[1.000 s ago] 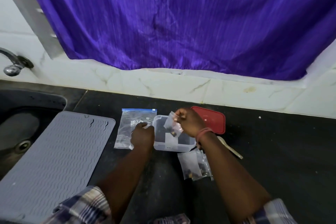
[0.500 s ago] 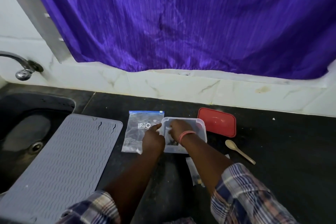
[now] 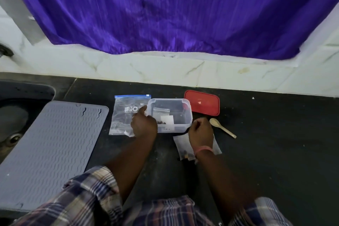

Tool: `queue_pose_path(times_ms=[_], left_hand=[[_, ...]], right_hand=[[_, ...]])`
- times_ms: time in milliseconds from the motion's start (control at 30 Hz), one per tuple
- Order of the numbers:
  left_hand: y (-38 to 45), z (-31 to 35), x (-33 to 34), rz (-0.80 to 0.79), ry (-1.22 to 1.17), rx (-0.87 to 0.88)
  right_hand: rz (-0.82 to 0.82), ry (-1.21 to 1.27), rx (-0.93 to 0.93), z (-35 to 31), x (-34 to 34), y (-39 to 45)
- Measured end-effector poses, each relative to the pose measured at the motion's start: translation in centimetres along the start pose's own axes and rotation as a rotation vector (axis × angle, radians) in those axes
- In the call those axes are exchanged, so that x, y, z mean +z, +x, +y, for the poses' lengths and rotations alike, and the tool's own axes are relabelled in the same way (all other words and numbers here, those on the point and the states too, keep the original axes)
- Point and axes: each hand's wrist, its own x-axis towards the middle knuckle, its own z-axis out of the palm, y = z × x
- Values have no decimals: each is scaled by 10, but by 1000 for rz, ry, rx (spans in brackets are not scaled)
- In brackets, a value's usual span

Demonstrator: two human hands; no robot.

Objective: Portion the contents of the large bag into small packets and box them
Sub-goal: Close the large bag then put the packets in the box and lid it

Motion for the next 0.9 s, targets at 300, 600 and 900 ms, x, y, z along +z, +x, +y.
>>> queue_pose_path(times_ms=[300,600,900], left_hand=[[-23,-8,0,10,16,89],[-31,-20,-7,44,31,134],[-34,-17,-12,62,-29,197]], right_hand=[[-421,-530,69,24,10,-23],[-391,-525,237,16,9,-27],[-605,-136,336,-16,-1,-14]])
